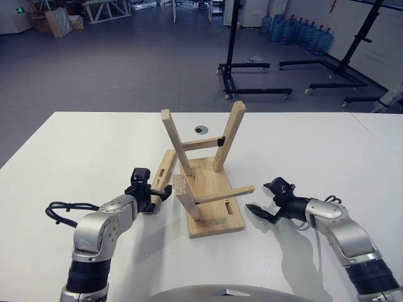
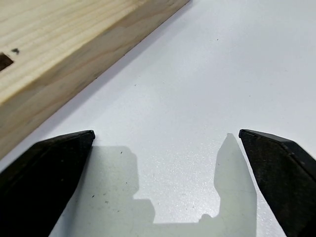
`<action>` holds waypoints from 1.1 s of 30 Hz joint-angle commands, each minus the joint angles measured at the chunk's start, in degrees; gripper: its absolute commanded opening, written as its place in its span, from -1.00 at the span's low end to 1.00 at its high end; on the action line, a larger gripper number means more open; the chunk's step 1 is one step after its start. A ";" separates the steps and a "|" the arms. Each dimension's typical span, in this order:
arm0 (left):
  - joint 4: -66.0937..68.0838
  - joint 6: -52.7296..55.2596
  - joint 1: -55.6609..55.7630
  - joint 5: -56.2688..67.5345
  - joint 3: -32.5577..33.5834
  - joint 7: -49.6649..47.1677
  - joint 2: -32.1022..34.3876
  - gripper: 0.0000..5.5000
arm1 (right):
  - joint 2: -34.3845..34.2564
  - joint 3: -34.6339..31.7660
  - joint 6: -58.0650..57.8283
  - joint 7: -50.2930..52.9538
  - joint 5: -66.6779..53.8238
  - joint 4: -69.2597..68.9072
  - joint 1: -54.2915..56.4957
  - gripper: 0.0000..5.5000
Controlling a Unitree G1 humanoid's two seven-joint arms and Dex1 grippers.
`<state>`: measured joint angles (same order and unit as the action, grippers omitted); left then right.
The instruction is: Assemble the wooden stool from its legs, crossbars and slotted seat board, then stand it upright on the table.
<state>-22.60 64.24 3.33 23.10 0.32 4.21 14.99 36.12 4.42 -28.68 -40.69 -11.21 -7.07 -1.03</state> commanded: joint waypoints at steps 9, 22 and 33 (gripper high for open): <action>3.43 -0.99 -2.14 -5.39 -1.47 0.27 1.46 0.37 | -0.37 1.81 -0.12 -0.37 1.27 1.70 1.23 0.96; 4.84 -4.59 -1.34 -9.43 -2.68 1.81 1.86 -0.26 | -0.48 2.18 0.19 -0.06 1.17 2.26 1.35 0.96; 19.10 -15.86 13.64 -13.32 9.77 1.75 9.44 -0.26 | 0.91 -3.04 2.38 1.75 1.21 8.35 5.04 0.96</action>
<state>-7.90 51.79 12.46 10.61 6.79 6.04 21.84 35.85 3.43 -26.71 -39.94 -11.11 -1.37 2.13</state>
